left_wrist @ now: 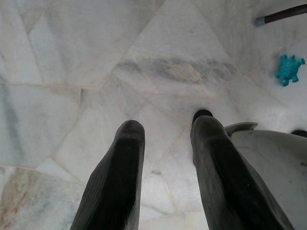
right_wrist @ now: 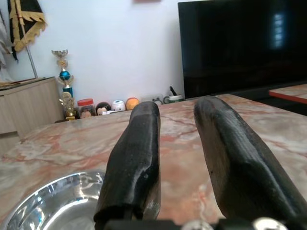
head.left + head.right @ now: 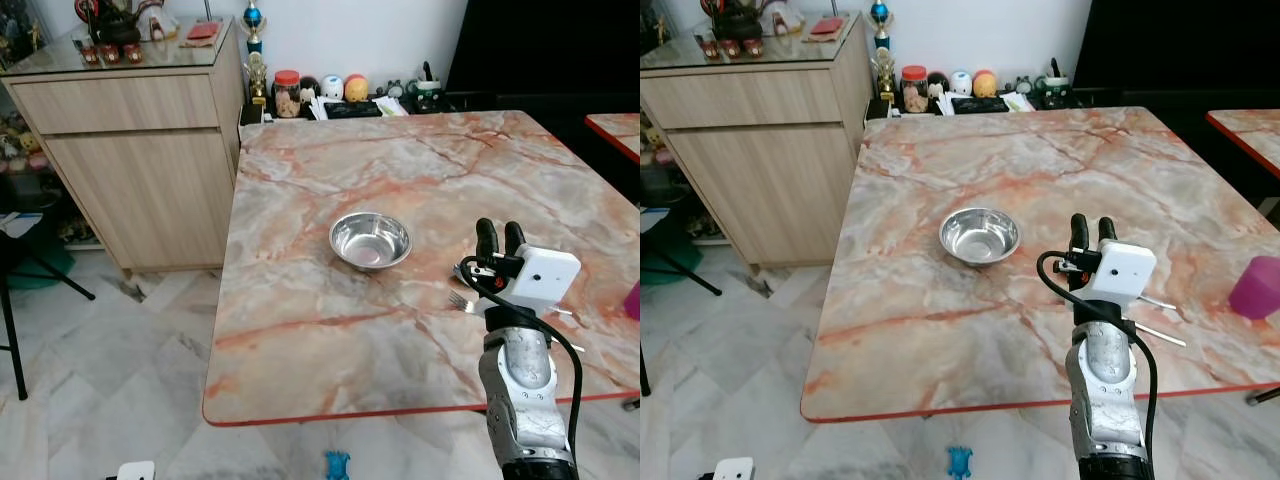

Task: Setting the table

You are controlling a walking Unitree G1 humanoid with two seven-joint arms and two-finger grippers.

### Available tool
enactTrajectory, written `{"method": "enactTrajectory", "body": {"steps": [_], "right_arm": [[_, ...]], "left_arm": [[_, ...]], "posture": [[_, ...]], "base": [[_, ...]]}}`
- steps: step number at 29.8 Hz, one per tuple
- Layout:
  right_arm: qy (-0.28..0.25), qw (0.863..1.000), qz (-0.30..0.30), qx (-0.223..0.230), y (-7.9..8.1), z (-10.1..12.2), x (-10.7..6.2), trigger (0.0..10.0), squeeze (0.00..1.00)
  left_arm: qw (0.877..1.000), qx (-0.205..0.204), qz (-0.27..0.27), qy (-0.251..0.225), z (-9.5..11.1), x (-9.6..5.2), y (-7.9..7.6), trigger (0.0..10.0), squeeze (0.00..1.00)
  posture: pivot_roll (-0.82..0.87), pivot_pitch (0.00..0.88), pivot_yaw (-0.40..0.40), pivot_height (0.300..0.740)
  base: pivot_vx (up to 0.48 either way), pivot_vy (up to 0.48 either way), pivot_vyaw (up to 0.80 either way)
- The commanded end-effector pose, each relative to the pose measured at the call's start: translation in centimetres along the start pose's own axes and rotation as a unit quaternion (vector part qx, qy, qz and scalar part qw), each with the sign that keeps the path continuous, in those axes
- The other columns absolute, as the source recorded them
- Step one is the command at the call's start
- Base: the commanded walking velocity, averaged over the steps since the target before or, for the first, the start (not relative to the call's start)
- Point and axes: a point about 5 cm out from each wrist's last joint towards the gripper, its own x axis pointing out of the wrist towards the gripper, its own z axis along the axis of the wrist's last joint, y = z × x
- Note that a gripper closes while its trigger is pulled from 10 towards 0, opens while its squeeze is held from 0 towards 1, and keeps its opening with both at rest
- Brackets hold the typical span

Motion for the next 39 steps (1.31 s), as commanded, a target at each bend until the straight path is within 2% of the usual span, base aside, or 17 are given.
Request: {"method": "enactTrajectory", "body": {"steps": [1, 10, 17, 23, 24, 27, 31, 33, 34, 39], "right_arm": [[-0.004, 1.0, 0.001, 0.003, 0.1, 0.2, 0.2, 10.0, 0.0], [0.001, 1.0, 0.016, 0.005, 0.5, 0.1, 0.3, 10.0, 0.0], [0.017, 1.0, 0.024, 0.004, 0.7, -0.4, -0.1, 10.0, 0.0], [0.045, 0.999, 0.007, 0.029, 0.3, -1.0, -0.7, 10.0, 0.0], [0.055, 0.997, -0.007, 0.057, -0.1, -1.1, -0.7, 10.0, 0.99], [0.065, 0.994, -0.021, 0.089, -0.5, -1.1, -0.5, 10.0, 1.0], [0.105, 0.989, -0.029, 0.1, -0.8, -1.5, 0.3, 10.0, 1.0], [0.113, 0.987, -0.003, 0.113, -0.3, -1.4, 1.1, 10.0, 1.0], [0.138, 0.985, 0.006, 0.105, -0.2, -1.8, 1.4, 10.0, 1.0], [0.159, 0.978, 0.023, 0.131, 0.2, -1.9, 2.6, 10.0, 1.0]], "left_arm": [[1.0, -0.002, -0.001, 0.01, 0.0, 0.1, -0.4, 10.0, 0.0], [1.0, -0.004, 0.0, 0.01, -0.4, 0.0, -0.1, 10.0, 0.0], [1.0, -0.011, 0.001, 0.01, -0.5, -0.1, -0.1, 10.0, 0.0], [1.0, -0.012, 0.001, 0.013, -0.6, -0.1, 0.0, 10.0, 0.0], [1.0, -0.012, 0.001, 0.013, -0.6, -0.1, 0.0, 10.0, 0.0], [1.0, -0.013, 0.0, 0.014, -0.6, -0.1, -0.1, 10.0, 0.0], [1.0, -0.013, -0.001, 0.014, -0.5, -0.1, -0.1, 10.0, 0.0], [1.0, -0.012, -0.004, 0.014, -0.5, 0.0, -0.2, 10.0, 0.0], [1.0, -0.012, -0.006, 0.013, -0.4, 0.0, -0.2, 10.0, 0.0], [1.0, -0.011, -0.009, 0.012, -0.4, 0.0, -0.3, 10.0, 0.0]], "posture": [[0.03, 0.0, 0.006, 0.736], [0.03, 0.0, 0.003, 0.736], [0.03, 0.003, 0.0, 0.736], [0.03, 0.011, -0.001, 0.736], [0.03, 0.014, 0.0, 0.736], [0.03, 0.015, 0.001, 0.736], [0.03, 0.015, 0.004, 0.736], [0.03, 0.013, 0.003, 0.736], [0.03, 0.014, 0.003, 0.736], [0.02, 0.013, 0.004, 0.736]], "base": [[0.259, 0.0, 0.0], [0.256, 0.0, 0.0], [0.0, 0.0, 0.0], [0.0, 0.0, 0.0], [0.0, 0.0, 0.0], [0.0, 0.0, 0.0], [0.0, 0.0, 0.0], [0.0, 0.0, 0.0], [0.0, 0.0, 0.0], [0.0, 0.0, 0.0]]}}
